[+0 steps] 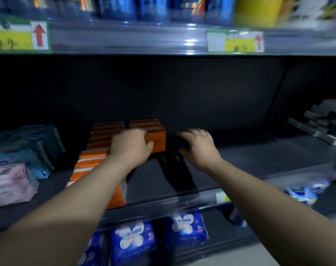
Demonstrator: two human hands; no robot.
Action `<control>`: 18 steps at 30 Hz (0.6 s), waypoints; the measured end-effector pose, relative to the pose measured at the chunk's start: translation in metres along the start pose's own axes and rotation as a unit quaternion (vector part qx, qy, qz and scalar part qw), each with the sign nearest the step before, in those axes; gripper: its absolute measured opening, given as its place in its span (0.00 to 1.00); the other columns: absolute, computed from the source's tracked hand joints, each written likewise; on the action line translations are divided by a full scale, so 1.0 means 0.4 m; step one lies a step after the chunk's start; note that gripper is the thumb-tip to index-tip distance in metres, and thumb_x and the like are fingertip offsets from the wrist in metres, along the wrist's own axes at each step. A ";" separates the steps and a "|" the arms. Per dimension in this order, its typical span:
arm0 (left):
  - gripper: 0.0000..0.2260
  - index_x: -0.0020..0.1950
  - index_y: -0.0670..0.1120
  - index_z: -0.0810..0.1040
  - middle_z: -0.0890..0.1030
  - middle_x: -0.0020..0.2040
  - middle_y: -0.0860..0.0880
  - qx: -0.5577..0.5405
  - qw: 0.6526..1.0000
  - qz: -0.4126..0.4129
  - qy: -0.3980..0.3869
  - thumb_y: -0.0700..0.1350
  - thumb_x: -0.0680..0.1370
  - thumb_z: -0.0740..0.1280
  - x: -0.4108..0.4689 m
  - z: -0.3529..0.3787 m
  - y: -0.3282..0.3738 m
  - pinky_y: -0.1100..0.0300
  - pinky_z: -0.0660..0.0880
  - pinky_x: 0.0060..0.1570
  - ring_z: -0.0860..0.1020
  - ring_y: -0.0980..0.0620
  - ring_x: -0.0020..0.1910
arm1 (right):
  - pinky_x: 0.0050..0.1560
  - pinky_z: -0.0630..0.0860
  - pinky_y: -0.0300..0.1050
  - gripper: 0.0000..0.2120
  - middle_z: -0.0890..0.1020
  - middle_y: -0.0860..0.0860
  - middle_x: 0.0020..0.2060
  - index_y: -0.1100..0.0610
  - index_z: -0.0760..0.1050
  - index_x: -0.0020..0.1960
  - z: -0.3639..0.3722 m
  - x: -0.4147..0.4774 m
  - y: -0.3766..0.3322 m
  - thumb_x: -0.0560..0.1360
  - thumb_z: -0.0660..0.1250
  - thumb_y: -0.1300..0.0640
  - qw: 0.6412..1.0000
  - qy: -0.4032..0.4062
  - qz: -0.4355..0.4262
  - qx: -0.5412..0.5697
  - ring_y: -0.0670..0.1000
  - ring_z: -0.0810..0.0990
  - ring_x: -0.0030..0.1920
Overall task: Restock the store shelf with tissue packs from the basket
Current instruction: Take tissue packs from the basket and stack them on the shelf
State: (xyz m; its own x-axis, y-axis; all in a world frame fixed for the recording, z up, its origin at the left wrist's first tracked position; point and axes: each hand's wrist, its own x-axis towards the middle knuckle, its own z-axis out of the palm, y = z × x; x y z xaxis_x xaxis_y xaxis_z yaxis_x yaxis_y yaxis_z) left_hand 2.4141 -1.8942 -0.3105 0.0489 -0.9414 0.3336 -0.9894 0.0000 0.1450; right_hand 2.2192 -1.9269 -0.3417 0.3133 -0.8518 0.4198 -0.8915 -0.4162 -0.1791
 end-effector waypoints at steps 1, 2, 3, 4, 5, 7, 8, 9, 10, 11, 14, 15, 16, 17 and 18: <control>0.17 0.60 0.50 0.77 0.80 0.59 0.46 0.002 1.000 0.014 0.003 0.56 0.76 0.63 -0.023 -0.007 0.032 0.53 0.73 0.54 0.76 0.42 0.59 | 0.69 0.59 0.49 0.27 0.74 0.49 0.66 0.47 0.70 0.69 -0.024 -0.036 0.018 0.70 0.69 0.51 1.000 -0.003 0.006 -0.004 0.54 0.68 0.67; 0.17 0.60 0.50 0.77 0.79 0.59 0.46 0.000 1.000 0.028 0.001 0.56 0.76 0.63 -0.048 -0.011 0.062 0.53 0.72 0.55 0.76 0.42 0.59 | 0.70 0.57 0.49 0.27 0.72 0.48 0.67 0.47 0.69 0.69 -0.046 -0.072 0.037 0.71 0.69 0.51 1.000 -0.009 0.016 -0.005 0.53 0.66 0.69; 0.17 0.61 0.50 0.77 0.79 0.59 0.46 -0.007 0.999 0.042 -0.004 0.56 0.76 0.63 -0.072 -0.015 0.097 0.52 0.71 0.56 0.75 0.42 0.59 | 0.71 0.56 0.48 0.27 0.72 0.48 0.68 0.48 0.69 0.70 -0.069 -0.112 0.061 0.71 0.69 0.52 0.999 -0.016 0.028 -0.007 0.52 0.65 0.70; 0.17 0.61 0.50 0.77 0.78 0.59 0.46 -0.017 0.998 0.052 -0.011 0.56 0.76 0.62 -0.097 -0.017 0.133 0.53 0.71 0.56 0.74 0.42 0.59 | 0.71 0.56 0.48 0.27 0.71 0.48 0.68 0.47 0.68 0.70 -0.094 -0.154 0.085 0.72 0.68 0.52 0.999 -0.021 0.037 -0.010 0.52 0.65 0.70; 0.17 0.62 0.51 0.76 0.78 0.59 0.47 -0.025 0.998 0.061 -0.018 0.56 0.77 0.62 -0.120 -0.015 0.164 0.53 0.71 0.56 0.74 0.43 0.59 | 0.72 0.57 0.48 0.27 0.72 0.48 0.68 0.47 0.68 0.70 -0.114 -0.192 0.108 0.71 0.68 0.52 0.999 -0.025 0.046 -0.015 0.52 0.65 0.70; 0.18 0.63 0.51 0.75 0.78 0.60 0.47 -0.037 0.995 0.085 -0.026 0.57 0.77 0.61 -0.169 -0.011 0.243 0.53 0.70 0.56 0.74 0.43 0.59 | 0.71 0.58 0.48 0.27 0.73 0.49 0.67 0.47 0.69 0.70 -0.164 -0.281 0.164 0.71 0.68 0.51 0.997 -0.030 0.069 -0.027 0.52 0.65 0.70; 0.18 0.64 0.51 0.75 0.77 0.60 0.47 -0.042 0.994 0.098 -0.031 0.57 0.77 0.61 -0.191 -0.006 0.286 0.53 0.70 0.56 0.74 0.43 0.59 | 0.71 0.58 0.48 0.27 0.73 0.49 0.67 0.48 0.69 0.69 -0.190 -0.327 0.194 0.71 0.69 0.51 0.996 -0.032 0.082 -0.032 0.52 0.66 0.70; 0.18 0.64 0.51 0.75 0.77 0.61 0.47 -0.048 0.992 0.110 -0.039 0.57 0.77 0.61 -0.211 -0.001 0.331 0.53 0.69 0.57 0.73 0.44 0.60 | 0.71 0.59 0.48 0.27 0.74 0.50 0.66 0.48 0.70 0.69 -0.218 -0.375 0.223 0.71 0.69 0.51 0.994 -0.034 0.096 -0.037 0.53 0.67 0.70; 0.19 0.64 0.51 0.74 0.77 0.61 0.48 -0.054 0.990 0.119 -0.047 0.57 0.77 0.61 -0.227 0.006 0.368 0.53 0.69 0.57 0.73 0.44 0.60 | 0.70 0.60 0.48 0.26 0.75 0.50 0.65 0.49 0.71 0.68 -0.240 -0.415 0.250 0.71 0.70 0.52 0.992 -0.036 0.110 -0.039 0.53 0.67 0.69; 0.19 0.64 0.51 0.75 0.76 0.62 0.48 -0.061 0.988 0.130 -0.054 0.56 0.76 0.62 -0.248 0.012 0.415 0.53 0.69 0.58 0.73 0.44 0.61 | 0.69 0.61 0.48 0.25 0.77 0.51 0.63 0.50 0.73 0.67 -0.266 -0.461 0.281 0.70 0.70 0.53 0.990 -0.034 0.127 -0.041 0.54 0.69 0.68; 0.17 0.62 0.51 0.76 0.77 0.60 0.47 -0.072 0.980 0.172 -0.070 0.55 0.76 0.62 -0.307 0.035 0.559 0.53 0.69 0.57 0.73 0.43 0.60 | 0.65 0.67 0.48 0.24 0.80 0.55 0.58 0.51 0.76 0.64 -0.344 -0.602 0.380 0.68 0.72 0.54 0.981 -0.034 0.188 -0.044 0.56 0.73 0.64; 0.16 0.61 0.51 0.77 0.78 0.59 0.46 -0.077 0.977 0.186 -0.073 0.55 0.76 0.62 -0.325 0.042 0.602 0.53 0.69 0.56 0.74 0.43 0.59 | 0.64 0.68 0.49 0.24 0.80 0.55 0.57 0.51 0.76 0.64 -0.366 -0.644 0.410 0.68 0.73 0.54 0.976 -0.039 0.207 -0.047 0.57 0.74 0.63; 0.15 0.59 0.50 0.77 0.78 0.58 0.46 -0.081 0.973 0.201 -0.081 0.54 0.76 0.62 -0.347 0.053 0.654 0.53 0.70 0.55 0.74 0.42 0.58 | 0.64 0.68 0.49 0.24 0.80 0.55 0.57 0.51 0.76 0.64 -0.388 -0.696 0.445 0.68 0.73 0.54 0.971 -0.042 0.228 -0.052 0.57 0.74 0.63; 0.15 0.58 0.50 0.78 0.78 0.57 0.46 -0.085 0.969 0.215 -0.090 0.54 0.76 0.62 -0.367 0.065 0.702 0.53 0.70 0.54 0.75 0.42 0.58 | 0.64 0.69 0.49 0.24 0.80 0.55 0.57 0.51 0.76 0.64 -0.407 -0.746 0.480 0.68 0.73 0.54 0.966 -0.045 0.250 -0.055 0.57 0.74 0.64; 0.14 0.57 0.50 0.78 0.79 0.57 0.46 -0.090 0.964 0.231 -0.099 0.54 0.76 0.63 -0.387 0.078 0.750 0.54 0.70 0.54 0.75 0.43 0.58 | 0.64 0.69 0.48 0.24 0.80 0.55 0.58 0.51 0.76 0.65 -0.424 -0.797 0.514 0.69 0.73 0.54 0.959 -0.050 0.273 -0.058 0.57 0.73 0.64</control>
State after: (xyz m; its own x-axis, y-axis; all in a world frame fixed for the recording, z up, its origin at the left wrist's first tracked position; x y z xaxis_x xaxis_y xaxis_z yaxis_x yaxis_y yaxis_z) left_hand 2.1053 -1.7591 -0.3476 -0.4362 -0.8725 0.2200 -0.8583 0.4769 0.1893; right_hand 1.8805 -1.6868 -0.3615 -0.1860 -0.9612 0.2038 -0.9602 0.1338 -0.2454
